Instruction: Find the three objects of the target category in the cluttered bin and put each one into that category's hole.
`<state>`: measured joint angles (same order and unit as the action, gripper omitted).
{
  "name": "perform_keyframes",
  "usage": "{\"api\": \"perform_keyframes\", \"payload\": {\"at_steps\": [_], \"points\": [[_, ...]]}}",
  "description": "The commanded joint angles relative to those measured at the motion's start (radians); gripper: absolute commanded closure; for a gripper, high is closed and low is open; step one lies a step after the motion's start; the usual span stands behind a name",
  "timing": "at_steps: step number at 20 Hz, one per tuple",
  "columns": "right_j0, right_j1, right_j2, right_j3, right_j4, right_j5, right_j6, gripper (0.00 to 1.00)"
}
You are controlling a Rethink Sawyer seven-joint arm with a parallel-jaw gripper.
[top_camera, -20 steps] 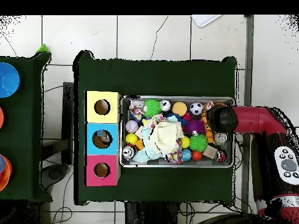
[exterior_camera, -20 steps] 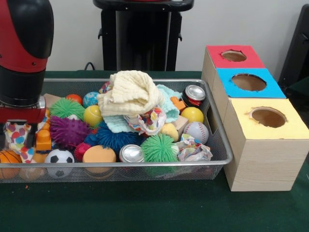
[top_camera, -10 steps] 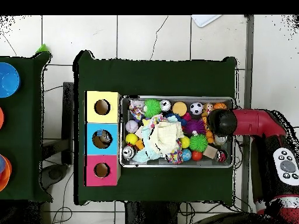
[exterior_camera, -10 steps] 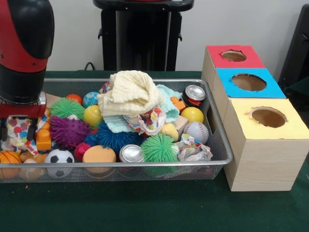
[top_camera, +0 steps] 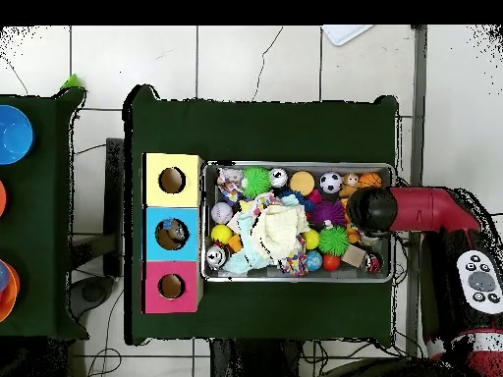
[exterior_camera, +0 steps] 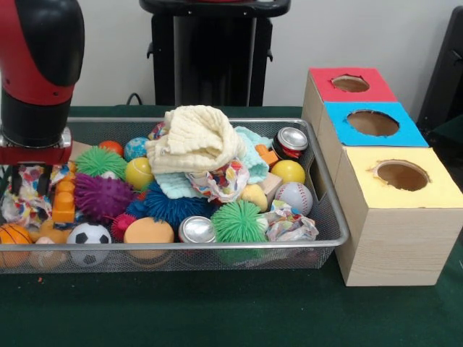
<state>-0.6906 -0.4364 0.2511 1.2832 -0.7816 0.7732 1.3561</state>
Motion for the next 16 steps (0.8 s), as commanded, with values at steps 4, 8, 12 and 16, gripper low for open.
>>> {"api": "perform_keyframes", "payload": {"at_steps": [4, 8, 12, 16], "points": [[-0.048, 0.011, 0.052, 0.148, 0.035, -0.043, -0.072, 1.00], [-0.035, -0.003, 0.030, 0.144, 0.055, 0.000, -0.037, 1.00], [-0.030, -0.088, 0.033, 0.213, 0.103, 0.032, -0.016, 1.00], [-0.020, -0.189, 0.057, 0.299, 0.205, 0.107, -0.001, 1.00]]}}
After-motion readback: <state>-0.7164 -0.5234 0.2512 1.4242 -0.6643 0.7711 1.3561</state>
